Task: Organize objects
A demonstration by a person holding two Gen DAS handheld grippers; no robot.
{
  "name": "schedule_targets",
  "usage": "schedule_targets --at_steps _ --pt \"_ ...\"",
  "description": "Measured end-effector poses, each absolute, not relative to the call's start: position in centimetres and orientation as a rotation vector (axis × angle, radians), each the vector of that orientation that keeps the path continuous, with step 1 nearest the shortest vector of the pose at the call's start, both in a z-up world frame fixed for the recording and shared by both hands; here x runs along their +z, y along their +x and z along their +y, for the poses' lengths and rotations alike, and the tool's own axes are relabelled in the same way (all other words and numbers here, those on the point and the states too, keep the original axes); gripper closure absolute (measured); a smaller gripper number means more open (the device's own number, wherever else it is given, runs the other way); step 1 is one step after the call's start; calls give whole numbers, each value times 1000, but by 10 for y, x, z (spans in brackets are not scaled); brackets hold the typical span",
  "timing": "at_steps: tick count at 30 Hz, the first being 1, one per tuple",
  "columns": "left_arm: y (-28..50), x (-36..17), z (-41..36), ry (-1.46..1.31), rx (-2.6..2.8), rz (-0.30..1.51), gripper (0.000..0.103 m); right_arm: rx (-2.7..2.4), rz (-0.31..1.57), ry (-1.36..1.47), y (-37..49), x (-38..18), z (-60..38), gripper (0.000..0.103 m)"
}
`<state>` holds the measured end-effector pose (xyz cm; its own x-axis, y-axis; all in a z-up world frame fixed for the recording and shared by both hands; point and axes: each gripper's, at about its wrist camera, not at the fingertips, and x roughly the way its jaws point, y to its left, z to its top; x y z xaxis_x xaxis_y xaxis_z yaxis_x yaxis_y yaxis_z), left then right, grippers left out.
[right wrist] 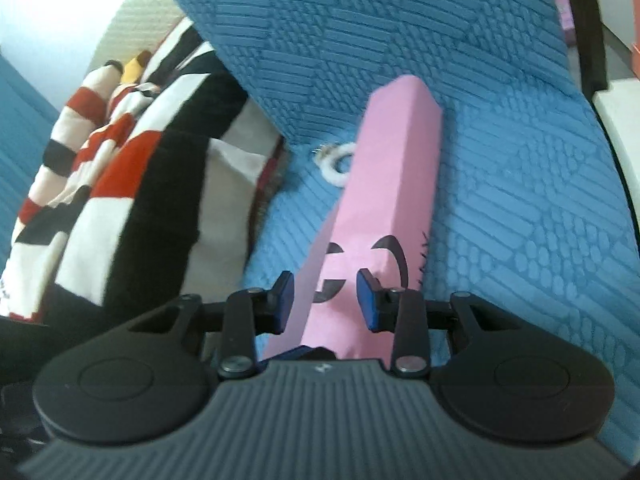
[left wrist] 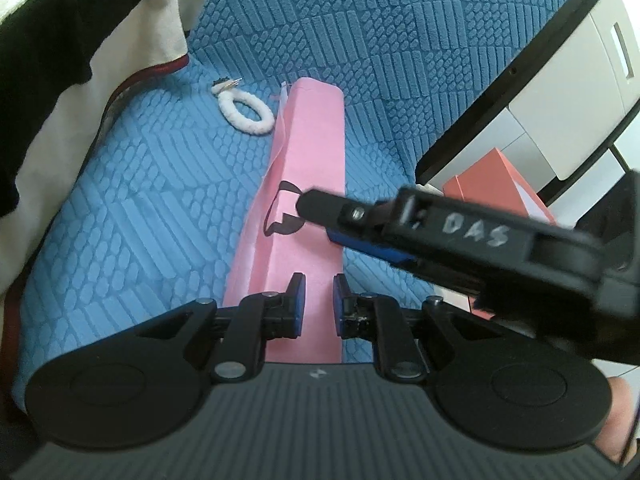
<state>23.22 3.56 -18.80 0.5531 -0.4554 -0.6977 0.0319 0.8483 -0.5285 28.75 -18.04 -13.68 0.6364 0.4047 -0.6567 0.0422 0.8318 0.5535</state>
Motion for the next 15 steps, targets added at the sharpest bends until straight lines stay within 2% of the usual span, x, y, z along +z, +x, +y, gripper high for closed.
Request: schedule_targets --at_steps 15 --pt "234 -201 24 -507 -328 1011 85 99 911 566 278 -144 -211 63"
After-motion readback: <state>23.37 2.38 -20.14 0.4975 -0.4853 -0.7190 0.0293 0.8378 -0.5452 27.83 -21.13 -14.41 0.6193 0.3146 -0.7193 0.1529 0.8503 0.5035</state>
